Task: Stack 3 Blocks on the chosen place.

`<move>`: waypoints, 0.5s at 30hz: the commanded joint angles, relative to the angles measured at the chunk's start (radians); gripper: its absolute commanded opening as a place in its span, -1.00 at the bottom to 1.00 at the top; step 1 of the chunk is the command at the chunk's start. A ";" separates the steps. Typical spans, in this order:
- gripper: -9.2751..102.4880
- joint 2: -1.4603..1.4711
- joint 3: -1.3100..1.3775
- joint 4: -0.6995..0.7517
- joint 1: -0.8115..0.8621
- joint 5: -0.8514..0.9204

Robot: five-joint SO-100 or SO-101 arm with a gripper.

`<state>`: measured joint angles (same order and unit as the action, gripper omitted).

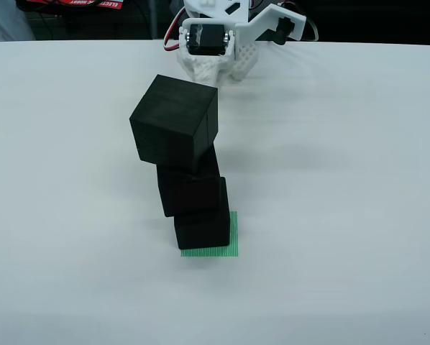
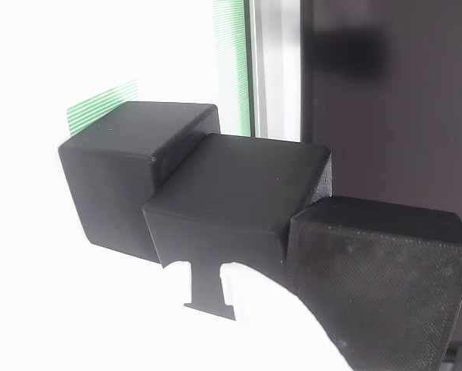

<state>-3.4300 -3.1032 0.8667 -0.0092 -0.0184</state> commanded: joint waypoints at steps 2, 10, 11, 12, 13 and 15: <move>-0.83 -0.006 -0.035 -0.020 -0.002 0.005; -0.83 -0.006 -0.035 -0.020 -0.002 0.005; -0.83 -0.006 -0.035 -0.020 -0.002 0.005; -0.82 -0.006 -0.035 -0.020 -0.002 0.005; -0.81 -0.006 -0.035 -0.020 -0.002 0.005; -0.79 -0.006 -0.035 -0.020 -0.002 0.005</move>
<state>-3.4300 -3.1032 0.8667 -0.0092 -0.0184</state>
